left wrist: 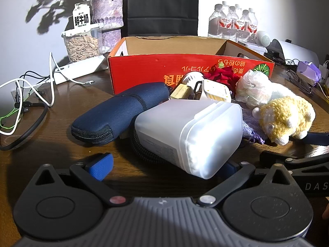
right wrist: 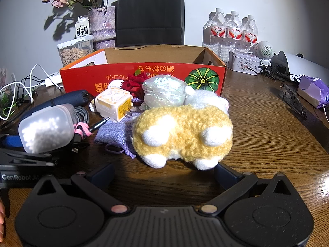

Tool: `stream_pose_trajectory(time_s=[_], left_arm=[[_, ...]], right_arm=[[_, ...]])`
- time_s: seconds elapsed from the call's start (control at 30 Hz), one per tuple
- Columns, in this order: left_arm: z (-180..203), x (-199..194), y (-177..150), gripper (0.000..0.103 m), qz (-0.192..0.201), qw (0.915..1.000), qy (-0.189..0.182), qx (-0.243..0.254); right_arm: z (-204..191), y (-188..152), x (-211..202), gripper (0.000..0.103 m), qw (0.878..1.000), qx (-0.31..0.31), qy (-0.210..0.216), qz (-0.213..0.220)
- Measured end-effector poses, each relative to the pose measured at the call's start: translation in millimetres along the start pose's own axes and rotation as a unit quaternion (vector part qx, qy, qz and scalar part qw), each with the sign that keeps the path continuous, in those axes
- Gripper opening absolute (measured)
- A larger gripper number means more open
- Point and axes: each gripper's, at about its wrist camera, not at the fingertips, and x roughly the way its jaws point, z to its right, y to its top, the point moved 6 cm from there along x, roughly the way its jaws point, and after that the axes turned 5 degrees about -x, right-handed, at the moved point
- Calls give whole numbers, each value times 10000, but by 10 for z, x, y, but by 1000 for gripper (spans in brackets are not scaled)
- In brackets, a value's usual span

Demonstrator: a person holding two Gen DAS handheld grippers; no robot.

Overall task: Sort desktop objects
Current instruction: 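Grasp the yellow-white plush toy with the right gripper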

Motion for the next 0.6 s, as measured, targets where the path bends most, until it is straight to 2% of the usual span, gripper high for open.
stream_pose_trajectory(time_s=[0.6], left_arm=[[30,-5,3,103,28,10000,47,44]], right_arm=[[14,-6,-7,103,10000,-55,40,-20]])
